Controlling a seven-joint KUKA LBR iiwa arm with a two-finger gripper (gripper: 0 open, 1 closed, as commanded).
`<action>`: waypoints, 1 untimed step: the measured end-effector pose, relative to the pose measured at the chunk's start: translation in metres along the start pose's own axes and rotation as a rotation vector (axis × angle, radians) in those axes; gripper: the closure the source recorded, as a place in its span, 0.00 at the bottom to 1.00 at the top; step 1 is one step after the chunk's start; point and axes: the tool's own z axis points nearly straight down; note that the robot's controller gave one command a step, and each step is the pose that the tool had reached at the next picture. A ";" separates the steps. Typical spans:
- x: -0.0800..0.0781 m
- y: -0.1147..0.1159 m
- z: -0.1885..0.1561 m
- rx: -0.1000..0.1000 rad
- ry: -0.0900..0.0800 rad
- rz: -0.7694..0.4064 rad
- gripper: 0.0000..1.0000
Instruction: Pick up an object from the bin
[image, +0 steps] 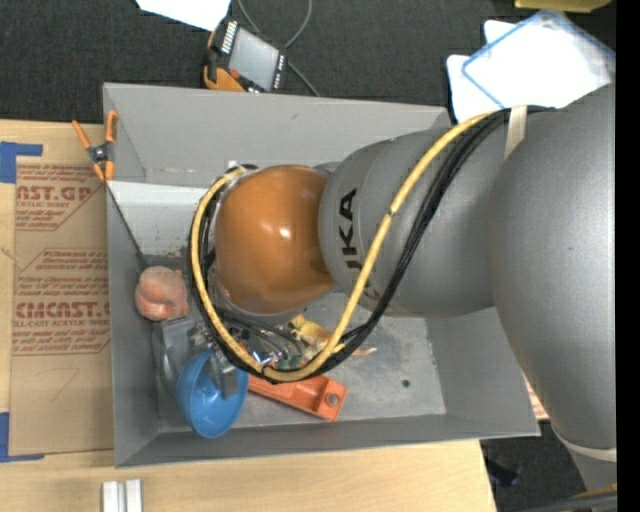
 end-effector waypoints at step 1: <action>0.002 -0.004 0.058 -0.002 -0.016 -0.006 1.00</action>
Offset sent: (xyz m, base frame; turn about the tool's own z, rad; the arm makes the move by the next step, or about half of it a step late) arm 0.0064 -0.0006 0.1434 -0.0117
